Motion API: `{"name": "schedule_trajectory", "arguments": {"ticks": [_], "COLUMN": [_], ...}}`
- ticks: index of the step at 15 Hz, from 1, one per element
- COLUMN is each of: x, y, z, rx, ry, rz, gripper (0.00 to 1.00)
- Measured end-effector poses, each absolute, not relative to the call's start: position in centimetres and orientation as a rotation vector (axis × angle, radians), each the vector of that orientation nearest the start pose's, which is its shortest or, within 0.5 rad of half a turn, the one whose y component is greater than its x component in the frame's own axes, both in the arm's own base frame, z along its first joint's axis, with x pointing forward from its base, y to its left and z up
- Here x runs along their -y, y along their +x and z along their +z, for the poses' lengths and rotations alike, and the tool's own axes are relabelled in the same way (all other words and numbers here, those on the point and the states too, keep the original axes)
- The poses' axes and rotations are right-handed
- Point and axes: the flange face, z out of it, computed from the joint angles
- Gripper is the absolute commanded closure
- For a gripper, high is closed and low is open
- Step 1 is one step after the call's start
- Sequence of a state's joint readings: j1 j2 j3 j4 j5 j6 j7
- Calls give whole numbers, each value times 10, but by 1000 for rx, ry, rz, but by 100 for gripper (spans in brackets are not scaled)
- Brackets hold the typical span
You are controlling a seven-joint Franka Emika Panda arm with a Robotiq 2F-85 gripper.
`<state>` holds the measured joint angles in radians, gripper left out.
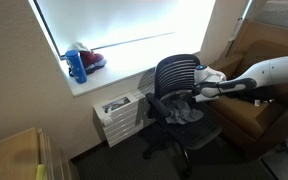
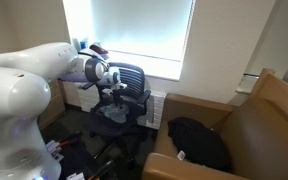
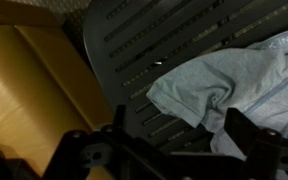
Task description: Hang the blue t-shirt on the backrest of the chair
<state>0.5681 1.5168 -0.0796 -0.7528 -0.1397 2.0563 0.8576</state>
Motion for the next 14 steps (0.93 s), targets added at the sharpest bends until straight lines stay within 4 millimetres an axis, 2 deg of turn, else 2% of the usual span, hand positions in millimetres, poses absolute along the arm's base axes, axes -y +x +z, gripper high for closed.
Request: {"name": "schedule_trajectory", "arguments": {"ticks": [4, 10, 12, 14], "x": [-363, -372, -375, -376], "y": [638, 637, 641, 638], "z": [-47, -41, -39, -48], "rx": [-261, -270, -294, -265], "ry": [-3473, -3464, -3409, -3336], "rz": [-291, -332, -398, -486], "gripper": [0, 0, 0, 0]}}
